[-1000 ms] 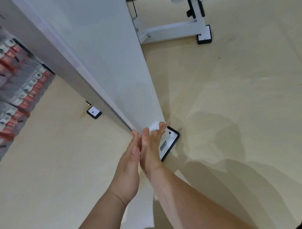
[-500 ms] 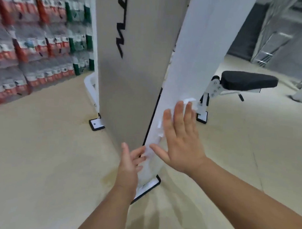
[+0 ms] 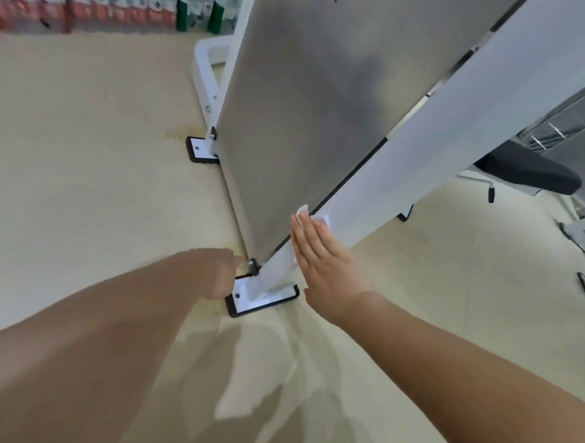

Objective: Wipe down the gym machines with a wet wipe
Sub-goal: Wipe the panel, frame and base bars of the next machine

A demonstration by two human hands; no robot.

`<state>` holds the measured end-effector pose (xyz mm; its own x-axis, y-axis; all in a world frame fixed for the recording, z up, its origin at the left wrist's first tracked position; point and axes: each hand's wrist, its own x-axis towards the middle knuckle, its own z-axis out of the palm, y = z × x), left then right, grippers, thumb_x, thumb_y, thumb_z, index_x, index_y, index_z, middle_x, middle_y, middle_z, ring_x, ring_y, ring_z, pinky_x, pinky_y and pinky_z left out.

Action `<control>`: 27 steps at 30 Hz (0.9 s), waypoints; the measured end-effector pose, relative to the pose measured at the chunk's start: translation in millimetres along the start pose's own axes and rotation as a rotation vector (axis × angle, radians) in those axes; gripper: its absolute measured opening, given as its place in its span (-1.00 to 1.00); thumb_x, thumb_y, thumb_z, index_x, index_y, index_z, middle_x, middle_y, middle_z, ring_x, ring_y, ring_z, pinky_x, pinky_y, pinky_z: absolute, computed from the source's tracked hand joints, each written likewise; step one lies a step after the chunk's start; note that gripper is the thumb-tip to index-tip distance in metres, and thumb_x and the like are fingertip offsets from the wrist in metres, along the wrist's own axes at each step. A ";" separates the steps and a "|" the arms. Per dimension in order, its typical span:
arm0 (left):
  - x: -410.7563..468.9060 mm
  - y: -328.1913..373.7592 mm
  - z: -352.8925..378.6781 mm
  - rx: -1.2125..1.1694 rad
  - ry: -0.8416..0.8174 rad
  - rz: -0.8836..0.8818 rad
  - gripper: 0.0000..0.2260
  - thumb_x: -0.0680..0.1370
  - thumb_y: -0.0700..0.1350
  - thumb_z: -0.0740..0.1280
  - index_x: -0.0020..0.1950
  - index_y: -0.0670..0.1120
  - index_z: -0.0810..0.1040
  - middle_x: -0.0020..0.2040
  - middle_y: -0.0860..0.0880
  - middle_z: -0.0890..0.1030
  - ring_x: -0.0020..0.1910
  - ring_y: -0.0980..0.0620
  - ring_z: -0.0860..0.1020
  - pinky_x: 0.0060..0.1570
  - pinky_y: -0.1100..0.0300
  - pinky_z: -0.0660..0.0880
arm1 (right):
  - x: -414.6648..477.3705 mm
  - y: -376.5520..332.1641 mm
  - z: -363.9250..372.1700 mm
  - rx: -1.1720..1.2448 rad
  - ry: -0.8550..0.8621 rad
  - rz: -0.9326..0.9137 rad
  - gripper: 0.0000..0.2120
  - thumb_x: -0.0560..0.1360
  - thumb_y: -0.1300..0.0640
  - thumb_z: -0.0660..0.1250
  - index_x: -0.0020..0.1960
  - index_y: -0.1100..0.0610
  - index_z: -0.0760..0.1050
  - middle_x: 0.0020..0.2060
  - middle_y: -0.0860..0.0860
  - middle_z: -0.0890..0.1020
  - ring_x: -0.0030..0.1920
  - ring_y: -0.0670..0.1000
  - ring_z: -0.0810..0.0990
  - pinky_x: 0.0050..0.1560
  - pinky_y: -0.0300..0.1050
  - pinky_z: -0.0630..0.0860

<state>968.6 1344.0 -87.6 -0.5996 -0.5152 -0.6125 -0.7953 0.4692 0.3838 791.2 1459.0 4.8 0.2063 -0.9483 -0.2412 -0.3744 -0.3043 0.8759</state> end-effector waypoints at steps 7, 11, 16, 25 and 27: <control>37.5 -1.5 48.0 0.733 -0.173 0.173 -0.45 0.62 -0.05 0.12 0.62 0.04 0.09 0.62 0.08 0.10 0.46 -0.04 0.36 0.32 -0.11 0.31 | 21.3 -85.8 38.1 -0.099 -0.138 -0.231 -0.25 0.65 -0.03 -0.09 0.53 0.47 -0.35 0.57 0.41 -0.21 0.55 0.50 -0.25 0.55 0.35 -0.27; 50.8 -17.6 69.4 0.843 -0.254 0.239 -0.31 0.62 0.02 0.21 0.65 0.08 -0.10 0.65 0.09 -0.16 0.62 -0.02 0.05 0.52 -0.21 0.02 | 33.2 -126.1 52.7 -0.116 -0.169 -0.256 -0.26 0.65 -0.01 -0.03 0.57 0.44 -0.27 0.56 0.44 -0.20 0.53 0.54 -0.26 0.52 0.39 -0.31; 59.9 -35.7 111.2 0.826 -0.306 0.283 -0.24 0.60 0.01 0.23 0.65 0.07 -0.19 0.64 0.09 -0.22 0.63 0.02 -0.12 0.52 -0.28 -0.11 | 36.3 -138.3 48.0 -0.022 -0.208 -0.250 -0.29 0.65 0.03 -0.14 0.51 0.52 -0.36 0.52 0.48 -0.27 0.55 0.48 -0.30 0.55 0.31 -0.33; 75.1 -60.5 106.8 0.634 -0.033 0.465 -0.33 0.58 -0.08 0.19 0.65 -0.03 -0.01 0.64 -0.07 0.02 0.62 -0.02 -0.02 0.56 -0.18 -0.17 | 10.9 -108.9 36.3 0.124 -0.274 -0.216 -0.35 0.64 0.13 -0.19 0.50 0.48 -0.45 0.50 0.42 -0.40 0.53 0.38 -0.45 0.47 0.27 -0.49; 73.3 -60.6 113.7 0.654 -0.097 0.420 -0.29 0.60 -0.04 0.17 0.66 0.00 -0.15 0.66 -0.01 -0.14 0.63 -0.01 -0.11 0.54 -0.23 -0.20 | 18.1 -125.7 39.1 0.125 -0.315 -0.277 -0.35 0.65 0.12 -0.16 0.52 0.48 -0.39 0.51 0.44 -0.37 0.52 0.42 -0.42 0.46 0.30 -0.48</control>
<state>983.0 1359.4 -234.3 -0.8039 -0.1503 -0.5755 -0.2716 0.9535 0.1303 806.7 1476.5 -126.0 0.0353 -0.8049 -0.5924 -0.4545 -0.5408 0.7078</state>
